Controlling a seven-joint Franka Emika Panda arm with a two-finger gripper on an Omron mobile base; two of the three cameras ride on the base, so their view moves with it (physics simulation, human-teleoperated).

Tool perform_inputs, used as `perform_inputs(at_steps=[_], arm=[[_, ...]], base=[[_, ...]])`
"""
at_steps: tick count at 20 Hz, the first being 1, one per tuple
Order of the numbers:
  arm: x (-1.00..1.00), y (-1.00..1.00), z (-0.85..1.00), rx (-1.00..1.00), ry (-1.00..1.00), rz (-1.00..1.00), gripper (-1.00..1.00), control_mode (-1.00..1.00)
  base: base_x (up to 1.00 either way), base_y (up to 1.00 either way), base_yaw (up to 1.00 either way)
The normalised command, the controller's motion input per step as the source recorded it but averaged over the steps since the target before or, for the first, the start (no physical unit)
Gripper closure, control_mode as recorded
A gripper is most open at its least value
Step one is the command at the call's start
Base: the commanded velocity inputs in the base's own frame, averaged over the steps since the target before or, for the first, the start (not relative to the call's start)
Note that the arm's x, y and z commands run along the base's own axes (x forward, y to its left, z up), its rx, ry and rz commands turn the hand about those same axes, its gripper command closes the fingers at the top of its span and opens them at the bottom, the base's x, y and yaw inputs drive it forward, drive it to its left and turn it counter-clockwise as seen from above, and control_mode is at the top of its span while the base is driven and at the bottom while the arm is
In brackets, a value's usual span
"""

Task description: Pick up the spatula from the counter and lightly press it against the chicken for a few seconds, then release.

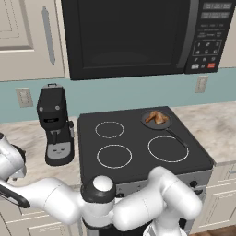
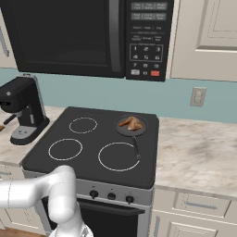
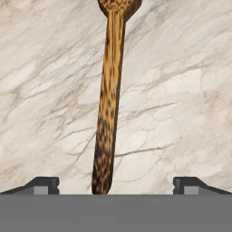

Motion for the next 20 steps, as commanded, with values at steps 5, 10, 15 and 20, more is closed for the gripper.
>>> perform_inputs(at_steps=[5, 10, 15, 20], arm=[[0.03, 0.12, -0.15, 0.00, 0.03, -0.02, -1.00, -1.00], [0.03, 0.10, -0.13, 0.00, 0.02, -0.02, -1.00, -1.00], [0.05, 0.07, -0.13, 0.00, 0.03, -0.02, -1.00, -1.00], [0.07, 0.06, -0.14, 0.00, 0.04, -0.02, -1.00, -1.00]], base=[[0.00, 0.00, 0.00], [0.00, 0.00, 0.00], [0.00, 0.00, 0.00], [0.00, 0.00, 0.00]])
